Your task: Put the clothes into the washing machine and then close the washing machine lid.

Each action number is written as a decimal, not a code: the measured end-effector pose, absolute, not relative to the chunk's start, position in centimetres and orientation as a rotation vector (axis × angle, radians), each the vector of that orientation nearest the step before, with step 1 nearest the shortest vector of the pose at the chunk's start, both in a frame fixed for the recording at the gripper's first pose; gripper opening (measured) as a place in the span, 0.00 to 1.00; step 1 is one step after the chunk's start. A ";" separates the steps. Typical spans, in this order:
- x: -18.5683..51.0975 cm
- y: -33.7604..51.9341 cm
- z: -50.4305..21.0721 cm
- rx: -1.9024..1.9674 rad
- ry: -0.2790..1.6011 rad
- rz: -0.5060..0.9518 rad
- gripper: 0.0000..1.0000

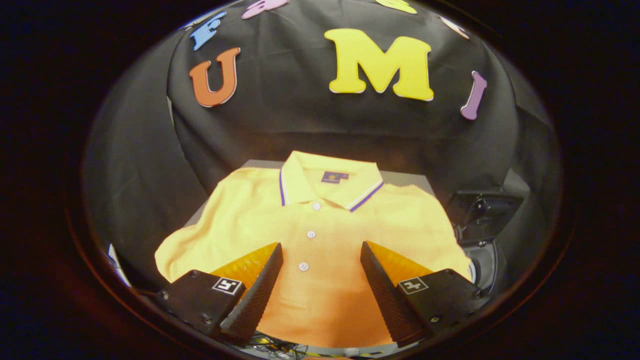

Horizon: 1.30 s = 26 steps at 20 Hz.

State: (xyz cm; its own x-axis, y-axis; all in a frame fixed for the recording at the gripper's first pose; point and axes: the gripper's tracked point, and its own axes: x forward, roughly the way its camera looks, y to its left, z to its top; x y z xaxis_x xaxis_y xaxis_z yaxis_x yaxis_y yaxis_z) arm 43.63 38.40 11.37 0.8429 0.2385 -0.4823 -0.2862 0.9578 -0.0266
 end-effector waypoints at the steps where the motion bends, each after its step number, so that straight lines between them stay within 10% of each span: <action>1: 44.1 38.5 12.0 -0.120 0.441 0.273 0.98; 11: 43.6 38.6 11.8 -0.148 0.492 0.270 0.98; 15: 43.2 38.0 11.7 -0.151 0.508 0.309 0.77; 20: 43.3 36.7 11.9 -0.092 0.548 0.372 0.14; 26: 40.6 35.5 12.4 -0.052 0.517 0.417 0.06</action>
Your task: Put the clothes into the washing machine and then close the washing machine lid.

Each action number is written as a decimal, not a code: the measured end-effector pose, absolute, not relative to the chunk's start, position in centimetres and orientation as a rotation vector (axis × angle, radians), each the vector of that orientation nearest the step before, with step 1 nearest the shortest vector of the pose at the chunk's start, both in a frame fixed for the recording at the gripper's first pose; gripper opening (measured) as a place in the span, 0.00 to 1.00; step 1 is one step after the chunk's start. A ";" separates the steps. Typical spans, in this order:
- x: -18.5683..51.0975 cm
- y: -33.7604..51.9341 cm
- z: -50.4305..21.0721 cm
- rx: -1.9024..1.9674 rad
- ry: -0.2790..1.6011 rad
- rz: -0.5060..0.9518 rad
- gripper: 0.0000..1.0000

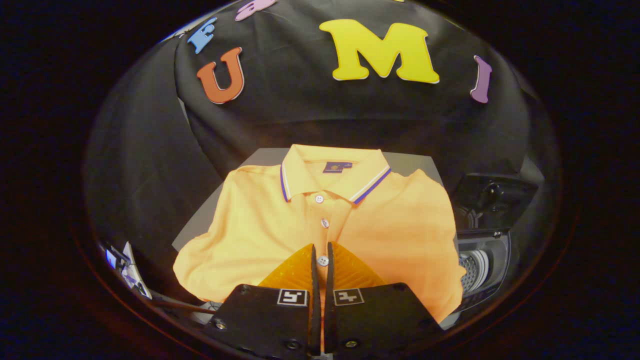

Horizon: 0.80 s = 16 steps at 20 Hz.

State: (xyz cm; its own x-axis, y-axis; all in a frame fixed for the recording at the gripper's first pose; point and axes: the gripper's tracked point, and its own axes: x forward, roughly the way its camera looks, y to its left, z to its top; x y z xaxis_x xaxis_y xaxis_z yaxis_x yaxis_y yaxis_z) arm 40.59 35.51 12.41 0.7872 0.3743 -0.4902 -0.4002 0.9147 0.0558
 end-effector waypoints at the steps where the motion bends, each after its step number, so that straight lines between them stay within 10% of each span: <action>1: 40.0 35.2 12.6 -0.049 0.495 0.427 0.06; 16: 24.0 21.6 24.0 0.051 0.109 0.396 0.06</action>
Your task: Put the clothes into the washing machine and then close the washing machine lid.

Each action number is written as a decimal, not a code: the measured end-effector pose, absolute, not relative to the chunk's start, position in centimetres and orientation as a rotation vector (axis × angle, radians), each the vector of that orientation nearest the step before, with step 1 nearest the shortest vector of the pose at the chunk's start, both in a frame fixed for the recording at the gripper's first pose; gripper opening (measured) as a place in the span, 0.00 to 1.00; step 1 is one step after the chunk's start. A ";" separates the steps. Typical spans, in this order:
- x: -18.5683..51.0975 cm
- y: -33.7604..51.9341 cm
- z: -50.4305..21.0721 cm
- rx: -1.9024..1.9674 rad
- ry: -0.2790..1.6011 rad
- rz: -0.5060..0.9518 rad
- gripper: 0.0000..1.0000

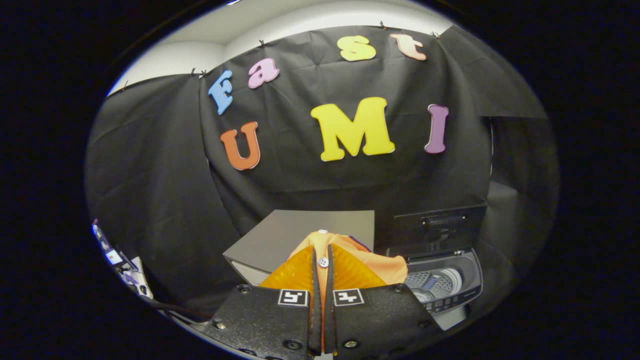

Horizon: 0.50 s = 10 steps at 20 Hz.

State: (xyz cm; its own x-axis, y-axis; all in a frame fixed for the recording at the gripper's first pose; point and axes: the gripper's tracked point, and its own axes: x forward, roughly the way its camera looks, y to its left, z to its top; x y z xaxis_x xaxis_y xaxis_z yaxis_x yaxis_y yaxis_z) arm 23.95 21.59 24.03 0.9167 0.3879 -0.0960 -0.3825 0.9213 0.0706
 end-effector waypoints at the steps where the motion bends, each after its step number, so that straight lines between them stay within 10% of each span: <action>1: 23.2 20.0 24.7 0.050 0.090 0.372 0.05; 10: 16.8 5.5 30.5 0.061 -0.048 0.158 0.05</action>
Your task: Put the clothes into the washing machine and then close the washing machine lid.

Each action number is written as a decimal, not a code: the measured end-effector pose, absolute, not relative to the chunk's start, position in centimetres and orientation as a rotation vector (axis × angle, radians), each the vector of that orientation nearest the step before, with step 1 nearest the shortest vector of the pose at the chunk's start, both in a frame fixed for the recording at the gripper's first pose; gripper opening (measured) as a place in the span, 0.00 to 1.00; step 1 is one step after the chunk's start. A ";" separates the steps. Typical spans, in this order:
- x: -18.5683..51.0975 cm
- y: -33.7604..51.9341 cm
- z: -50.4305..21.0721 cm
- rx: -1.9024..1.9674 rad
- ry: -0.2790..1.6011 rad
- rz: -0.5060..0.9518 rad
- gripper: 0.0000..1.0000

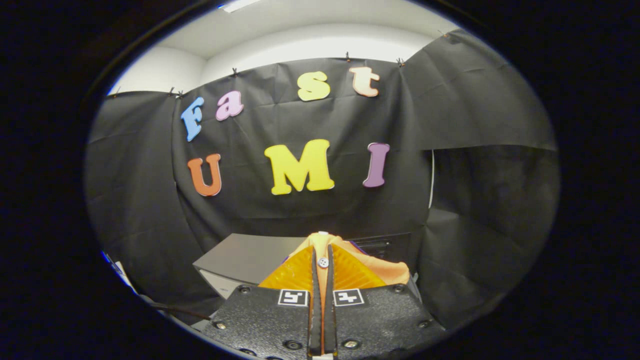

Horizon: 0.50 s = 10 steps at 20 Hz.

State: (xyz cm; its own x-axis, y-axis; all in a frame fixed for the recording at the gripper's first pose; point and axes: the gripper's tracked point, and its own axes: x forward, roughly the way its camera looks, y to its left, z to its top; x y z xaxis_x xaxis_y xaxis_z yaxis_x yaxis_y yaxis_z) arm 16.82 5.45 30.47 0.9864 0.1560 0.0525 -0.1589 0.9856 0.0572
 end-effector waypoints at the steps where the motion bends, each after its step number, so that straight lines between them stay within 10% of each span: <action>1: 16.5 4.1 30.9 0.061 -0.055 0.137 0.05; 10: 20.6 -2.5 31.4 0.065 -0.043 0.100 0.05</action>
State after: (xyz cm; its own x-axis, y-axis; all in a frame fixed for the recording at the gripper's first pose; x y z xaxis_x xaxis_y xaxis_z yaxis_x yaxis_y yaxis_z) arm 20.58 -2.48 31.36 0.9941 0.0985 0.0460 -0.1013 0.9929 0.0624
